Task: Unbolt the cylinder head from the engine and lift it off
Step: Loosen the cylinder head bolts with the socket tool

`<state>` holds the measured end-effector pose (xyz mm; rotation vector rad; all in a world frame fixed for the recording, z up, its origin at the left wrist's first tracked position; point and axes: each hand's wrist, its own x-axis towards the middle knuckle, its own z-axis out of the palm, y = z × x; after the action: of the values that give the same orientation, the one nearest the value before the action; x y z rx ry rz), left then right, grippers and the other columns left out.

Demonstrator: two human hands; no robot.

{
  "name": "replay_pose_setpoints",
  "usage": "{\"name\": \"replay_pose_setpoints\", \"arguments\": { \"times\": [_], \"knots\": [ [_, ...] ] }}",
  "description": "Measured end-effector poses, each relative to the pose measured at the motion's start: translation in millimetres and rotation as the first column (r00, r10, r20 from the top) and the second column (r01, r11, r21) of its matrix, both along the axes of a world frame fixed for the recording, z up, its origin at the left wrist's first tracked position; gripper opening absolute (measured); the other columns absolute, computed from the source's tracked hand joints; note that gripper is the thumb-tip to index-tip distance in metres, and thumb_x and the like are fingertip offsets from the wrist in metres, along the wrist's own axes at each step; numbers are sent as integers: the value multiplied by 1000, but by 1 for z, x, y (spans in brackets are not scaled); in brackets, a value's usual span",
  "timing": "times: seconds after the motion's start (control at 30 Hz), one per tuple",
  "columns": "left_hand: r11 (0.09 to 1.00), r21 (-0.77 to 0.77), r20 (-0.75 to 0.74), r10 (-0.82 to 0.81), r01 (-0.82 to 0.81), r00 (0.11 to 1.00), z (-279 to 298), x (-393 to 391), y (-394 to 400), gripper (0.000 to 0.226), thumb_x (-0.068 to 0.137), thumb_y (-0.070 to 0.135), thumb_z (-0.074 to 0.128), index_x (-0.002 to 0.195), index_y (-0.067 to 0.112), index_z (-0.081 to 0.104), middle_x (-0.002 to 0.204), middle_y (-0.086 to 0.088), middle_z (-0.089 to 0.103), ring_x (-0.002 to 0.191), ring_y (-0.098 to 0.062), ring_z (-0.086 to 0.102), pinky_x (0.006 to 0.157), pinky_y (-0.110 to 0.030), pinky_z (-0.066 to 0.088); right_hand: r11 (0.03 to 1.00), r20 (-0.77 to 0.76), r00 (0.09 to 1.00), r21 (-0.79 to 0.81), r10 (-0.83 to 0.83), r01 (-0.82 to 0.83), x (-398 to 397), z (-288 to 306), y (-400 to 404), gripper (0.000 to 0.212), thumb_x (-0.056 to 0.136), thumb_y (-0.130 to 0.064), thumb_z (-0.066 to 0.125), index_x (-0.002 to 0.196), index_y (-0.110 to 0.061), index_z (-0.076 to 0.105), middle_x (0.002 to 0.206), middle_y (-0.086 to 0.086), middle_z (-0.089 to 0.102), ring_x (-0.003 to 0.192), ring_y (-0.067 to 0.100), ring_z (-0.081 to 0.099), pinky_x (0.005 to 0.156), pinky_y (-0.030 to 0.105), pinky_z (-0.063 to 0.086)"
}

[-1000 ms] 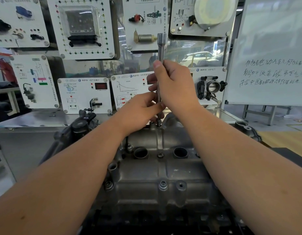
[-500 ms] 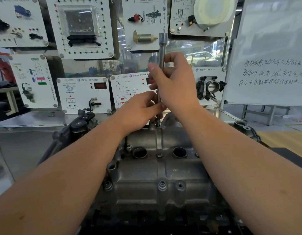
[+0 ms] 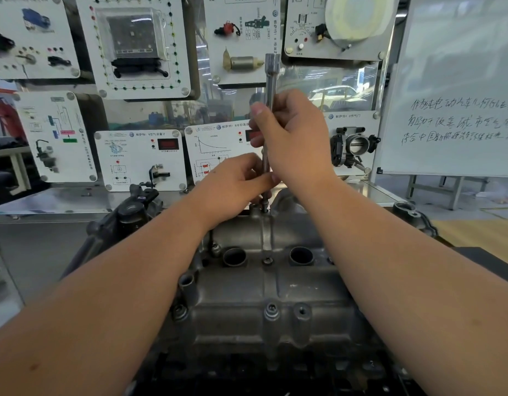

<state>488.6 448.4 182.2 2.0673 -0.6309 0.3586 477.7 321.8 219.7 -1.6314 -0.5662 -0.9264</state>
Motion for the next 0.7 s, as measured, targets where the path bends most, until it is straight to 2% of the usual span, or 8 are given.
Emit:
{"name": "replay_pose_setpoints", "arguments": {
  "times": [0.07,0.13,0.23,0.3,0.4,0.47,0.57,0.7],
  "knots": [
    [1000,4,-35,21,-21,999,-1,0,0,22,102,39,54,104,20,66,83,6,75,82,-22,74,52,-18,45,999,0,999,-39,-37,37,1,1,0,21,102,-26,55,84,-19,63,77,-7,72,62,4,70,61,26,56],
    [1000,17,-44,13,-12,999,0,-1,0,18,104,38,51,102,27,66,84,11,75,82,-17,74,55,-22,47,998,-15,1000,-52,-26,25,0,2,1,29,104,-26,50,79,-21,62,77,-6,72,60,4,69,57,23,54],
    [1000,4,-19,1,-1,1000,1,-1,1,16,103,33,56,99,22,66,78,7,74,76,-15,74,50,-13,44,1000,-33,999,-23,16,-17,0,1,2,18,105,-27,51,88,-24,58,78,-4,72,58,8,69,55,21,52],
    [1000,-18,-5,-3,3,1000,0,0,1,16,101,30,60,101,16,66,76,5,73,69,-9,72,48,-9,40,999,-32,998,16,48,-48,-1,0,1,7,100,-30,61,100,-26,55,78,-2,74,59,10,70,59,27,57],
    [1000,4,2,31,-31,1000,-1,1,0,26,99,37,61,106,12,65,80,4,74,74,-15,73,49,-15,40,1000,10,1000,1,5,-5,0,-1,1,11,98,-26,63,91,-28,55,82,-1,74,62,9,71,66,32,59],
    [1000,5,-21,26,-26,999,-1,1,0,25,102,41,55,104,18,65,81,8,74,78,-15,74,53,-20,41,1000,7,1000,-10,-24,24,1,0,0,10,101,-24,59,92,-21,63,82,-3,73,63,7,71,69,34,59],
    [1000,7,-45,4,-3,999,-1,1,0,18,104,38,52,104,26,65,86,12,75,82,-14,75,60,-28,46,998,-27,998,-19,-56,55,3,1,0,22,104,-24,51,96,-11,67,80,-6,72,63,5,70,70,35,59],
    [1000,-9,-17,12,-13,1000,0,3,1,19,101,32,60,107,15,64,80,6,75,72,-12,72,51,-15,42,999,-28,999,20,25,-25,0,-1,1,18,102,-28,56,117,-18,55,84,-4,74,63,9,71,68,35,60]
  ]
}}
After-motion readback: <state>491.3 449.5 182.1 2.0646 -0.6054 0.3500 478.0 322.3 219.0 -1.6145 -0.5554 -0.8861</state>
